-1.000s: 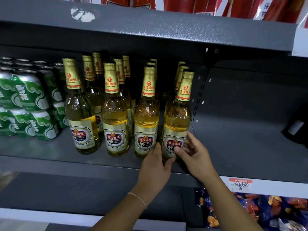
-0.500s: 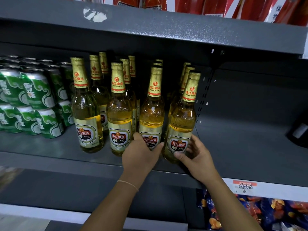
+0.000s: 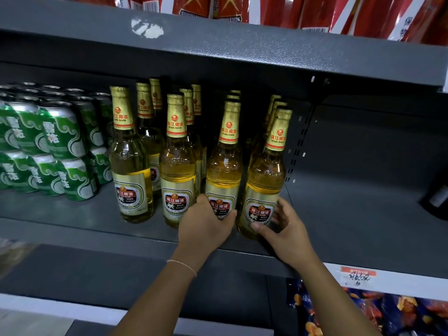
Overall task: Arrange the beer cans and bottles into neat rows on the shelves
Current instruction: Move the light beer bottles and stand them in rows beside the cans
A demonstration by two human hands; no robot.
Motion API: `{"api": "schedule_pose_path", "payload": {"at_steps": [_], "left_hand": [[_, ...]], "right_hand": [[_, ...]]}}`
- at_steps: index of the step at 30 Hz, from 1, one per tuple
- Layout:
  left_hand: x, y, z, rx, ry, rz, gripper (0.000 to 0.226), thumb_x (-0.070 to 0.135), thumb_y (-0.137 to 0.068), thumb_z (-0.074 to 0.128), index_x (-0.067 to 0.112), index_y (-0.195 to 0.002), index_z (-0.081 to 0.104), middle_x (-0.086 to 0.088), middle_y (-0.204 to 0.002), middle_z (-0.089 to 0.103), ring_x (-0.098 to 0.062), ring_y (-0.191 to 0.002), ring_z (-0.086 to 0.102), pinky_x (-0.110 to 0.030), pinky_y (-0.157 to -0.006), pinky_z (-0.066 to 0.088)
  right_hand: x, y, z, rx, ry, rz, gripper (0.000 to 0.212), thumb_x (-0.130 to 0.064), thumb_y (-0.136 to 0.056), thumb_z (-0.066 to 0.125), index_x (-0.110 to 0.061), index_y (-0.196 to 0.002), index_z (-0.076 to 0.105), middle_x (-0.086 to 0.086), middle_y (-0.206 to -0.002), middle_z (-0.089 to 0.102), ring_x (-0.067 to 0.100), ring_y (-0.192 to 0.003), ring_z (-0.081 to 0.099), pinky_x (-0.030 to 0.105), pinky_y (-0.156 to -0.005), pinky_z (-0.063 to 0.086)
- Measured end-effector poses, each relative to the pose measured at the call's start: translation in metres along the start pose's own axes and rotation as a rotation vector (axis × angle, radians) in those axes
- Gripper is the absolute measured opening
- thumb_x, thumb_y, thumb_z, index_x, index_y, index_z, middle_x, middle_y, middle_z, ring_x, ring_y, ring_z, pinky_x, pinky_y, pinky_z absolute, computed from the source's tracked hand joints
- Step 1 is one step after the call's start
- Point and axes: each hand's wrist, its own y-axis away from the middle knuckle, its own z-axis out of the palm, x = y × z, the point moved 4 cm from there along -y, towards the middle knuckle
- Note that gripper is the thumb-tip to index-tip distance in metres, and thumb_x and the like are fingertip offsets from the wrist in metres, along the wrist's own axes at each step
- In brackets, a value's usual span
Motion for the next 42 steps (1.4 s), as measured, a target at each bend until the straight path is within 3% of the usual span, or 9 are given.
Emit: {"api": "schedule_pose_path", "payload": {"at_steps": [8, 13, 18, 23, 29, 33, 35, 38, 42], "left_hand": [[0.005, 0.007, -0.003, -0.046, -0.024, -0.06, 0.063, 0.066, -0.075, 0.066, 0.016, -0.109, 0.046, 0.0, -0.101, 0.068, -0.021, -0.095, 0.067, -0.03, -0.069, 0.051], [0.012, 0.027, 0.001, -0.015, -0.061, -0.137, 0.056, 0.061, -0.08, 0.064, 0.021, -0.098, 0.03, -0.001, -0.098, 0.068, -0.022, -0.092, 0.068, -0.03, -0.066, 0.05], [0.031, 0.043, 0.011, -0.056, -0.289, 0.025, 0.046, 0.069, -0.088, 0.044, 0.023, -0.09, 0.038, 0.003, -0.094, 0.066, -0.018, -0.088, 0.065, -0.026, -0.062, 0.042], [0.049, 0.041, 0.034, -0.097, -0.243, 0.057, 0.057, 0.075, -0.082, 0.047, 0.022, -0.102, 0.053, 0.002, -0.102, 0.067, -0.018, -0.096, 0.064, -0.027, -0.07, 0.045], [0.054, 0.038, 0.046, -0.103, -0.233, 0.017, 0.062, 0.079, -0.075, 0.051, 0.022, -0.101, 0.052, 0.003, -0.102, 0.068, -0.017, -0.096, 0.065, -0.029, -0.074, 0.049], [0.056, 0.036, 0.045, -0.066, -0.257, 0.02, 0.06, 0.077, -0.076, 0.052, 0.022, -0.1, 0.053, 0.003, -0.1, 0.068, -0.017, -0.095, 0.066, -0.028, -0.074, 0.05], [0.055, 0.035, 0.045, -0.051, -0.245, 0.021, 0.059, 0.076, -0.077, 0.052, 0.022, -0.099, 0.055, 0.002, -0.099, 0.069, -0.018, -0.093, 0.067, -0.028, -0.072, 0.049], [0.055, 0.036, 0.045, 0.005, -0.205, 0.048, 0.058, 0.076, -0.075, 0.054, 0.021, -0.096, 0.058, 0.003, -0.094, 0.07, -0.019, -0.088, 0.068, -0.029, -0.068, 0.05], [0.053, 0.036, 0.047, 0.059, -0.209, 0.059, 0.058, 0.077, -0.07, 0.054, 0.022, -0.086, 0.06, 0.004, -0.08, 0.07, -0.017, -0.073, 0.069, -0.027, -0.057, 0.049]], "right_hand": [[0.008, -0.025, -0.027, 0.172, -0.242, 0.135, 0.048, -0.05, -0.091, 0.055, -0.033, -0.136, 0.049, 0.0, -0.132, 0.062, 0.014, -0.122, 0.059, 0.046, -0.108, 0.045], [0.012, -0.073, -0.03, -0.131, -0.058, 0.148, 0.065, 0.003, -0.088, 0.064, -0.017, -0.146, 0.041, 0.001, -0.136, 0.059, 0.014, -0.126, 0.055, 0.034, -0.108, 0.045], [0.02, -0.082, -0.02, -0.142, -0.045, 0.115, 0.054, 0.02, -0.083, 0.059, 0.003, -0.134, 0.05, 0.003, -0.116, 0.067, -0.004, -0.096, 0.066, 0.014, -0.081, 0.053], [0.02, -0.087, -0.017, -0.142, -0.069, 0.116, 0.05, 0.022, -0.083, 0.057, 0.0, -0.127, 0.054, 0.0, -0.11, 0.067, 0.009, -0.1, 0.063, 0.011, -0.074, 0.051], [0.029, -0.109, -0.045, -0.004, -0.192, 0.203, 0.047, -0.004, -0.093, 0.062, -0.012, -0.138, 0.05, 0.011, -0.119, 0.069, 0.018, -0.11, 0.063, 0.033, -0.099, 0.05], [0.026, -0.14, -0.047, -0.009, -0.029, 0.201, 0.058, 0.004, -0.09, 0.063, 0.002, -0.143, 0.041, 0.015, -0.117, 0.064, 0.01, -0.088, 0.062, 0.01, -0.072, 0.054], [0.02, -0.147, -0.039, -0.084, 0.078, 0.193, 0.053, 0.011, -0.088, 0.061, 0.006, -0.137, 0.045, 0.014, -0.112, 0.065, 0.005, -0.079, 0.058, 0.017, -0.064, 0.055], [0.017, -0.153, -0.032, -0.091, 0.191, 0.158, 0.032, 0.016, -0.087, 0.056, 0.008, -0.118, 0.058, 0.023, -0.109, 0.067, 0.006, -0.073, 0.061, 0.042, -0.085, 0.048], [0.011, -0.151, -0.026, -0.083, 0.255, 0.116, 0.017, 0.014, -0.087, 0.059, 0.014, -0.103, 0.058, 0.03, -0.1, 0.065, 0.034, -0.078, 0.059, 0.005, -0.053, 0.042]]}}
